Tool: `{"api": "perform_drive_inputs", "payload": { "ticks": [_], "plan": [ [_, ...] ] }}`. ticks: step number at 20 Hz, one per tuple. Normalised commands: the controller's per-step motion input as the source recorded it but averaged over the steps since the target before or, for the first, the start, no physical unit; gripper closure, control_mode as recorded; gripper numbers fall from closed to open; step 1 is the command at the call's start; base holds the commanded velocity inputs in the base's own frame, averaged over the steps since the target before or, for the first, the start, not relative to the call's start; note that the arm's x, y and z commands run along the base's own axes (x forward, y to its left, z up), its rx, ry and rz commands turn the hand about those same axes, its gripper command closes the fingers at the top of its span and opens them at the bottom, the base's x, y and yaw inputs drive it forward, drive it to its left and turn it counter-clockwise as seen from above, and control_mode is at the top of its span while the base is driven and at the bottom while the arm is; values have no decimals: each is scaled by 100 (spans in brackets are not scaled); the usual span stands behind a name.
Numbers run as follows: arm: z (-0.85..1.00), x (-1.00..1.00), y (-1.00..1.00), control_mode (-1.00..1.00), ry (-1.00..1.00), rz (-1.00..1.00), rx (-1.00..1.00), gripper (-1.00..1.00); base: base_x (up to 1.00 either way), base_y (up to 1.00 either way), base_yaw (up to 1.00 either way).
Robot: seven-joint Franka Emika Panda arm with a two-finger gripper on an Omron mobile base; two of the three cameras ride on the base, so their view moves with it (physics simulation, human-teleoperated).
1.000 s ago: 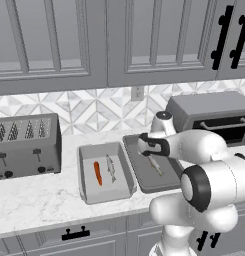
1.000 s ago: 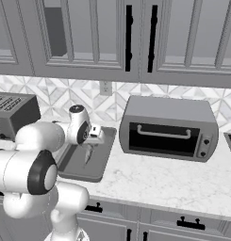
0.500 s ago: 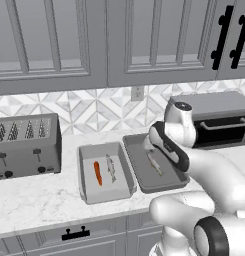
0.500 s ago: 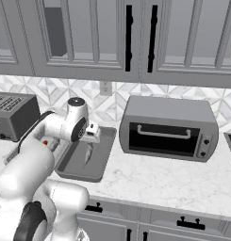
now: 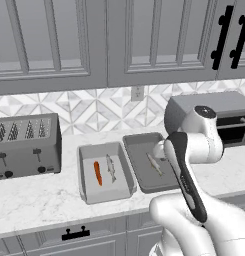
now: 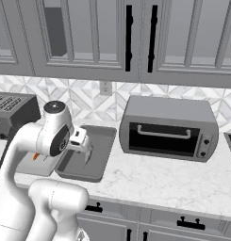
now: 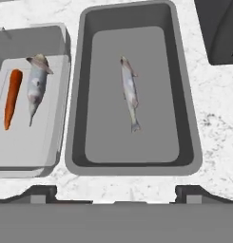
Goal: Place one carrot and one fish in each tupperware on the nearby counter, to pack two identical lunches.
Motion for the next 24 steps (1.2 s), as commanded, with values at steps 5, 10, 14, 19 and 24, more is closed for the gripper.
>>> {"api": "perform_drive_inputs", "payload": {
  "ticks": [5,10,14,19,24],
  "plan": [
    [6,-71,0,-100,-13,0,-17,-100,0,0,0],
    [1,-35,0,-100,-2,0,-11,-100,0,0,0],
    [-19,-8,0,-100,0,0,1,-100,0,0,0],
    [0,0,0,-100,0,0,0,-100,0,0,0],
    [0,0,0,100,0,0,0,-100,0,0,0]
  ]
}}
